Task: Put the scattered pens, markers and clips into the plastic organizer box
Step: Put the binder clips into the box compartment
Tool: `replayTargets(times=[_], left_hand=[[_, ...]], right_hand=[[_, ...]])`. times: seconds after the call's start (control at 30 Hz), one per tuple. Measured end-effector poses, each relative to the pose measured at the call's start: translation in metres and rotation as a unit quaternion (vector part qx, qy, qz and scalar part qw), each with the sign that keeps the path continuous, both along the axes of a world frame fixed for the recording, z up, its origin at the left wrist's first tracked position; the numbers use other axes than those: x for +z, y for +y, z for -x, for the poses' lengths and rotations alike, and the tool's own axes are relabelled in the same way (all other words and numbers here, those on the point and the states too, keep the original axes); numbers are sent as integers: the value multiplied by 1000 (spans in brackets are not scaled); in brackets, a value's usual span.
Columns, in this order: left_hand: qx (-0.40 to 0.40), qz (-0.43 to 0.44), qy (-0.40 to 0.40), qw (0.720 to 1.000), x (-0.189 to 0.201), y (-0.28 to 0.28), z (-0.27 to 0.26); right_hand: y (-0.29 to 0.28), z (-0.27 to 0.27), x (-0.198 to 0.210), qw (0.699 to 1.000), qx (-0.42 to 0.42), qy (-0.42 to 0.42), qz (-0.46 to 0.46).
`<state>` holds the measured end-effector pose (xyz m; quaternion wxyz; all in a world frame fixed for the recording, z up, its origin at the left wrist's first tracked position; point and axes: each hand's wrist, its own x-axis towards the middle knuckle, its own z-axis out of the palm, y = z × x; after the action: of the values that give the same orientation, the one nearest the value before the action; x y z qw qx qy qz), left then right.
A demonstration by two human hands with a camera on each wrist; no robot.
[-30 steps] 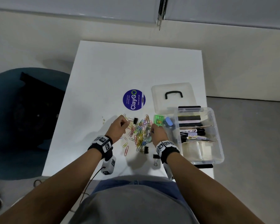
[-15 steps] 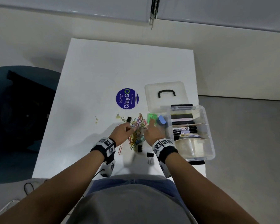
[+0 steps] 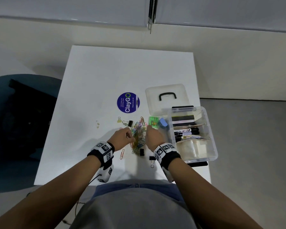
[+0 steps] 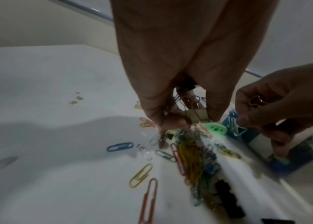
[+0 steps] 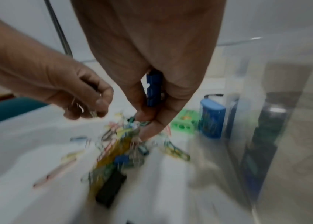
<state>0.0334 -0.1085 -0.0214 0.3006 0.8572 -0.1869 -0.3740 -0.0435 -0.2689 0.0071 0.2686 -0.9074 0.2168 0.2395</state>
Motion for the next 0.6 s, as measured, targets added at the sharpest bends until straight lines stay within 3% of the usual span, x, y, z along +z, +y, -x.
replayTargets(times=[0.2,0.33,0.47,0.6], left_hand=[[-19,93,14,995,60,-49,22],[-124,122,12,985,90,-109,55],[-208,84,18,974,83,-157,92],[-235,30,8,971,76,-169,105]], right_hand=[[-54,30,65,990,-65,-115,-44],[-103,71,91,987,-136,-77,-36],[-117,97,86,989,-138,-23,-41],[-118,107,77,991,-117,3,-57]])
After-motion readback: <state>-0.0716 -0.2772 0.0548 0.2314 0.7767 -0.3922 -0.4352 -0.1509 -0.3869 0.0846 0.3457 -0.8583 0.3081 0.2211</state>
